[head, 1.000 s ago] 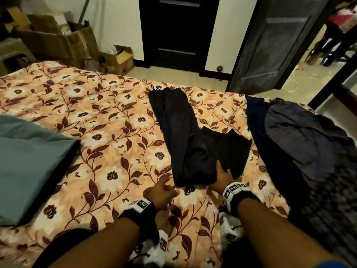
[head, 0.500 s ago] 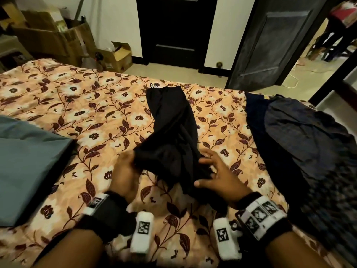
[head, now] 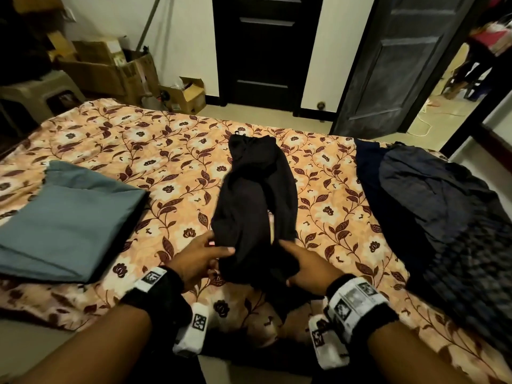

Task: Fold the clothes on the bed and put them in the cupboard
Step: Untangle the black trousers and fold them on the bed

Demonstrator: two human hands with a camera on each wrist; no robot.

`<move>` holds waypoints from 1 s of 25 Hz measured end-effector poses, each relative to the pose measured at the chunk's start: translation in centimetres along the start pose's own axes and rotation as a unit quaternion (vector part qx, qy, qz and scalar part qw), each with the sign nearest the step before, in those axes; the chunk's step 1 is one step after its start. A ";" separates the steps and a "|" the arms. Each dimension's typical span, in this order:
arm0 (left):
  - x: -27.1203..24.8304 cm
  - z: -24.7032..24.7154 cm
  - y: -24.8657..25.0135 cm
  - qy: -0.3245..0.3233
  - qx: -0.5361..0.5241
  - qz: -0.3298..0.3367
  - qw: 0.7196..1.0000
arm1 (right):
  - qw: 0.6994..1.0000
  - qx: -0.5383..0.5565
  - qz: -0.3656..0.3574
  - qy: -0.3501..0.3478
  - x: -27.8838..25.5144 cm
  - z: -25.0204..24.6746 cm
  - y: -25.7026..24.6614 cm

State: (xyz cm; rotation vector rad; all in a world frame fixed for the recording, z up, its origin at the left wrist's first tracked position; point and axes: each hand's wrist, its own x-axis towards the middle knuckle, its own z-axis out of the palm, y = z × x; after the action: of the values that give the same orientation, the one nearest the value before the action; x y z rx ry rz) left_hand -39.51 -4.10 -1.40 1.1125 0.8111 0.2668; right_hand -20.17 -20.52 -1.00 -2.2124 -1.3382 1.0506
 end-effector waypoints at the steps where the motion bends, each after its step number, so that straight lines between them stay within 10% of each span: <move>1: -0.4 -0.2 -0.6 0.014 0.009 0.006 1.000 | 0.994 -0.108 -0.025 0.001 -0.2 1.3 -0.7; 7: -3.7 -1.8 -0.9 0.041 -0.108 0.071 0.991 | 0.951 -0.193 -0.046 -0.236 -0.4 11.2 -4.3; 18: -5.6 0.8 0.5 0.141 -0.034 0.123 0.982 | 0.943 0.074 -0.052 -0.321 -2.4 10.2 -4.3; 21: -6.0 0.7 1.8 0.156 0.003 0.185 0.970 | 0.971 0.149 -0.014 -0.185 -1.1 9.1 -2.9; 25: -6.9 0.3 2.6 0.173 0.254 0.220 0.926 | 0.955 0.104 -0.026 -0.276 -1.6 10.1 -4.3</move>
State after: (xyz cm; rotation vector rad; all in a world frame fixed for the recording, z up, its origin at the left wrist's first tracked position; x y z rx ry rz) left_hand -43.57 -7.05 4.01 1.7734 0.9632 0.6706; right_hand -30.77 -20.56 -4.39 -1.7842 -1.3980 1.7871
